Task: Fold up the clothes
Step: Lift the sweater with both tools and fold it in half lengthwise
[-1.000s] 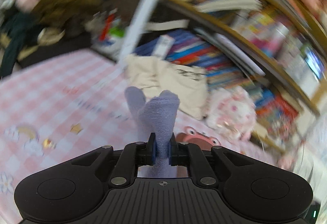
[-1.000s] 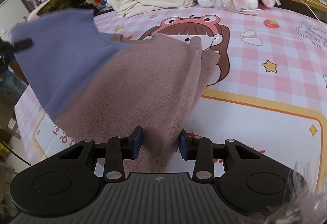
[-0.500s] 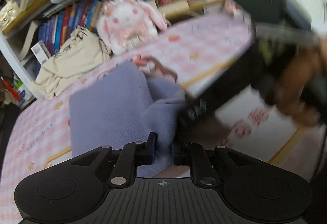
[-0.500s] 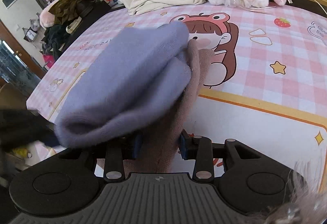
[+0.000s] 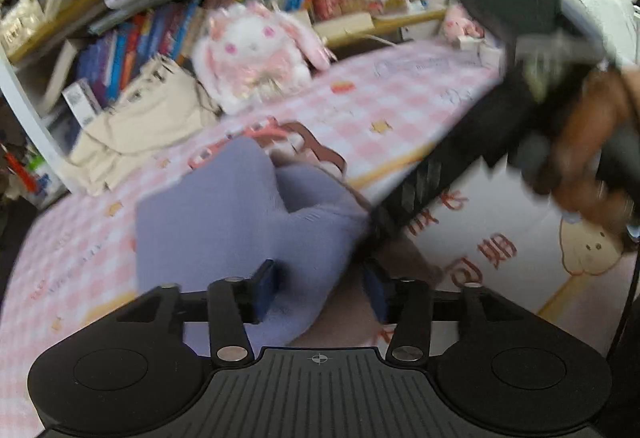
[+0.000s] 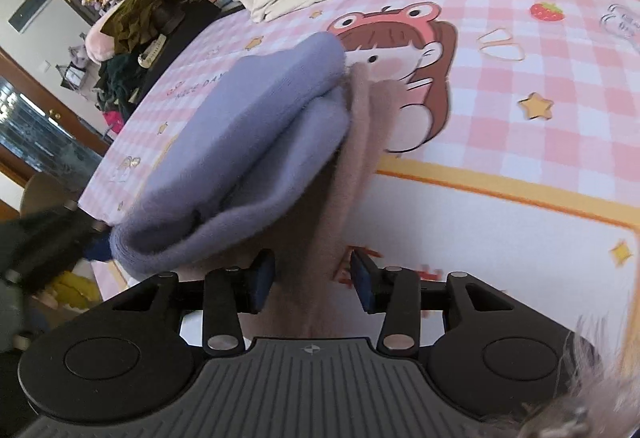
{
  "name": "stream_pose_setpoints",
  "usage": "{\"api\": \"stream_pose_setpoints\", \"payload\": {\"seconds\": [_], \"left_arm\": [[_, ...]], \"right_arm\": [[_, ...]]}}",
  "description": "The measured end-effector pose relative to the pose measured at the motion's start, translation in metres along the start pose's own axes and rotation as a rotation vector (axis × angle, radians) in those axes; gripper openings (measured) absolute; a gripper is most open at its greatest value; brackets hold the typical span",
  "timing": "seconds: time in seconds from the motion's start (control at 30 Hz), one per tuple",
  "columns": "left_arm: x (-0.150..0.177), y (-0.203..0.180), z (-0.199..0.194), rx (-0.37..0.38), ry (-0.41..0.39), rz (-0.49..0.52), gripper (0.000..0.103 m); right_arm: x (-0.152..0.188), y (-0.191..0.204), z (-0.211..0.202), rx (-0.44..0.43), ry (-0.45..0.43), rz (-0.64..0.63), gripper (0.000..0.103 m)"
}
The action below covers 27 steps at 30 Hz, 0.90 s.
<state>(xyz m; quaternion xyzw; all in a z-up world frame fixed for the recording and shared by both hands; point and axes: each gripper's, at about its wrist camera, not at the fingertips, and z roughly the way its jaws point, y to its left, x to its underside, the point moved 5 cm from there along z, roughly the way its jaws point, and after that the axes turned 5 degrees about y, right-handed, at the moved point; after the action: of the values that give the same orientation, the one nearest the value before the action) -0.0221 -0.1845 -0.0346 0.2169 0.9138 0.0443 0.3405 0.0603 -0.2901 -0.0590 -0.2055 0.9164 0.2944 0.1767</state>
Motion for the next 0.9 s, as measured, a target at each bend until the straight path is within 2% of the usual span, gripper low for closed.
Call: {"api": "stream_pose_setpoints", "payload": {"seconds": [0.07, 0.17, 0.2, 0.23, 0.3, 0.37, 0.5, 0.63, 0.7, 0.77, 0.83, 0.9], "left_arm": [[0.005, -0.002, 0.004, 0.028, 0.011, -0.023, 0.062], [0.012, -0.005, 0.008, 0.056, 0.015, -0.043, 0.071], [0.015, -0.006, 0.009, 0.063, 0.014, -0.048, 0.072], [0.014, -0.008, 0.009, 0.058, 0.017, -0.046, 0.072], [0.009, -0.009, 0.001, 0.062, 0.01, -0.043, 0.072], [0.001, -0.006, -0.019, 0.09, -0.049, -0.069, 0.072], [0.0, 0.017, -0.053, 0.095, -0.124, -0.206, 0.075], [0.01, 0.052, -0.072, 0.048, -0.192, -0.384, 0.076], [0.02, 0.07, -0.06, -0.006, -0.154, -0.46, 0.076], [0.027, 0.078, -0.038, -0.049, -0.082, -0.48, 0.075], [0.032, 0.076, -0.017, -0.061, -0.032, -0.442, 0.075], [0.037, 0.067, -0.003, -0.104, -0.009, -0.367, 0.077]], "right_arm": [[-0.002, -0.004, -0.008, -0.019, -0.001, 0.016, 0.045], [-0.01, -0.015, -0.033, -0.117, -0.038, 0.088, 0.056], [-0.012, -0.017, -0.037, -0.166, -0.039, 0.127, 0.063], [-0.014, -0.018, -0.038, -0.207, -0.034, 0.161, 0.066], [-0.013, -0.016, -0.036, -0.247, -0.01, 0.2, 0.067], [-0.011, -0.013, -0.031, -0.273, 0.015, 0.232, 0.067], [-0.005, -0.011, -0.022, -0.312, 0.044, 0.314, 0.067], [-0.007, -0.009, -0.017, -0.344, 0.037, 0.355, 0.067], [-0.011, -0.008, -0.015, -0.37, 0.025, 0.372, 0.067], [-0.015, -0.007, -0.008, -0.372, 0.012, 0.378, 0.067], [-0.019, -0.008, 0.003, -0.343, -0.001, 0.388, 0.067], [-0.023, -0.008, 0.014, -0.309, -0.02, 0.39, 0.063]]}}
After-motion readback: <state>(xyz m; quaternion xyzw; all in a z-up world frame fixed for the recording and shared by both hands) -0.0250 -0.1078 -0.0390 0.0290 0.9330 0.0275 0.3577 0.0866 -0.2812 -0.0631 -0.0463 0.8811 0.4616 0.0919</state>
